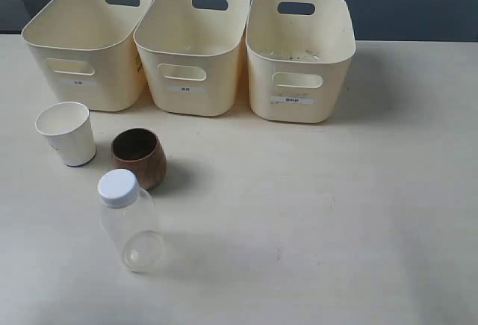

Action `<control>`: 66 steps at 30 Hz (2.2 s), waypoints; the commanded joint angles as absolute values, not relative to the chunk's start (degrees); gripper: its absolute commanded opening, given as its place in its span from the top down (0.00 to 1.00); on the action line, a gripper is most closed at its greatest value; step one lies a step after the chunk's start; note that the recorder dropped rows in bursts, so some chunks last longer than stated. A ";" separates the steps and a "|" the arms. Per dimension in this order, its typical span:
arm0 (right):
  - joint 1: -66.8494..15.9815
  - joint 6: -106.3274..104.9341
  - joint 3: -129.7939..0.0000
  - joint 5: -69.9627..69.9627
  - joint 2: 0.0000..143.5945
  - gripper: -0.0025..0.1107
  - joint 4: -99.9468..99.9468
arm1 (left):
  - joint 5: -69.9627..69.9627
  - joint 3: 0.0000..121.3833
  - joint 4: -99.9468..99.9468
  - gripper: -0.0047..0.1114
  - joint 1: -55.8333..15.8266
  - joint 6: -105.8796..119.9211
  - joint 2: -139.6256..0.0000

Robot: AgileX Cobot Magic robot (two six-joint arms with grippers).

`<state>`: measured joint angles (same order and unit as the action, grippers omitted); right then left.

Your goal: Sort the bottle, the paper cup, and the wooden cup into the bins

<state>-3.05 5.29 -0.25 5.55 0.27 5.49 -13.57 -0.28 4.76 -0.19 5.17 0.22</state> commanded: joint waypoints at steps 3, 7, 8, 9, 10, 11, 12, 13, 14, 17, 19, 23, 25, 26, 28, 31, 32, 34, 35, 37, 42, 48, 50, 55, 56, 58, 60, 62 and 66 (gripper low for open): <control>-2.72 5.97 0.00 2.36 0.00 0.98 2.59 | -13.31 0.00 4.63 0.96 -0.23 5.05 0.00; -2.72 6.20 0.00 -3.98 0.00 0.98 -2.41 | -13.31 0.00 4.63 0.96 -0.23 5.05 0.00; -2.72 6.20 0.00 -5.70 0.00 0.98 -3.80 | -13.31 0.00 4.63 0.96 -0.23 5.05 0.00; -2.72 6.20 0.00 -7.13 0.00 0.98 -5.18 | -13.31 0.00 4.63 0.96 -0.23 5.05 0.00; -2.72 6.20 0.00 -8.55 0.00 0.98 -7.32 | -13.31 0.00 4.63 0.96 -0.23 5.05 0.00; -2.72 6.20 0.00 -8.96 0.00 0.98 -9.38 | -13.31 0.00 4.63 0.96 -0.23 5.05 0.00; -2.72 6.20 0.00 -9.08 0.00 0.98 -11.06 | -13.31 0.00 4.63 0.96 -0.23 5.05 0.00; -2.72 6.20 0.00 -9.08 0.00 0.98 -12.59 | -13.31 0.00 4.63 0.96 -0.23 5.05 0.00; -2.72 6.20 0.00 -8.92 0.00 0.98 -13.32 | -13.31 0.00 4.63 0.96 -0.23 5.05 0.00; -2.72 6.20 0.00 -7.29 0.00 0.98 -14.22 | -13.31 0.00 4.63 0.96 -0.23 5.05 0.00; -2.72 6.20 0.00 -6.41 0.00 0.98 -16.51 | -13.31 0.00 4.63 0.96 -0.23 5.05 0.00; -3.08 9.34 0.00 -6.41 0.00 0.98 -17.73 | -13.31 0.00 4.63 0.96 -0.23 5.05 0.00; -4.31 14.58 0.00 -6.13 0.00 0.98 -17.15 | -13.31 0.00 4.63 0.96 -0.23 5.05 0.00; -4.93 16.73 -0.38 -6.08 0.00 0.98 -16.49 | -13.31 0.00 4.63 0.96 -0.23 5.05 0.00; -6.81 18.94 -2.38 -6.35 0.00 0.98 -15.22 | -13.31 0.00 4.63 0.96 -0.23 5.05 0.00; -9.43 18.94 -6.43 -8.14 0.00 0.98 -10.87 | -13.31 0.00 4.63 0.96 -0.23 5.05 0.00; -10.02 18.94 -8.19 -8.90 0.00 0.98 -8.82 | -13.31 0.00 4.63 0.96 -0.23 5.05 0.00; -10.72 19.21 -11.47 -9.81 0.38 0.98 -6.25 | -13.31 0.00 4.63 0.96 -0.23 5.05 0.00; -11.36 20.35 -13.55 -9.53 1.64 0.98 -5.75 | -13.31 0.00 4.63 0.96 -0.23 5.05 0.00; -12.87 21.65 -20.47 -6.09 5.49 0.98 -4.02 | -13.31 0.00 4.63 0.96 -0.23 5.05 0.00; -19.66 16.63 -36.09 8.36 19.22 0.98 4.76 | -13.31 0.00 4.63 0.96 -0.23 5.05 0.00; -30.81 -18.17 -52.84 31.69 36.46 0.98 -19.81 | -13.31 0.00 4.63 0.96 -0.23 5.05 0.00; -32.54 -25.81 -56.22 38.12 41.02 0.98 -26.85 | -13.31 0.00 4.63 0.96 -0.23 5.05 0.00; -34.90 -36.01 -60.34 47.86 52.51 0.98 -37.86 | -13.31 0.00 4.63 0.96 -0.23 5.05 0.00; -35.45 -38.29 -60.45 49.33 55.00 0.98 -39.86 | -13.31 0.00 4.63 0.96 -0.23 5.05 0.00; -36.76 -40.63 -60.45 49.85 59.61 0.98 -40.55 | -13.31 0.00 4.63 0.96 -0.23 5.05 0.00; -37.99 -43.15 -60.45 47.80 63.16 0.98 -40.55 | -13.31 0.00 4.63 0.96 -0.23 5.05 0.00; -39.50 -45.28 -60.45 46.50 65.95 0.98 -40.67 | -13.31 0.00 4.63 0.96 -0.23 5.05 0.00; -43.46 -48.54 -60.45 44.45 71.22 0.98 -42.83 | -13.31 0.00 4.63 0.96 -0.23 5.05 0.00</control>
<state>-41.77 -46.77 -60.01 46.24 69.15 -41.54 -13.57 -0.28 4.76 -0.19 5.17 0.22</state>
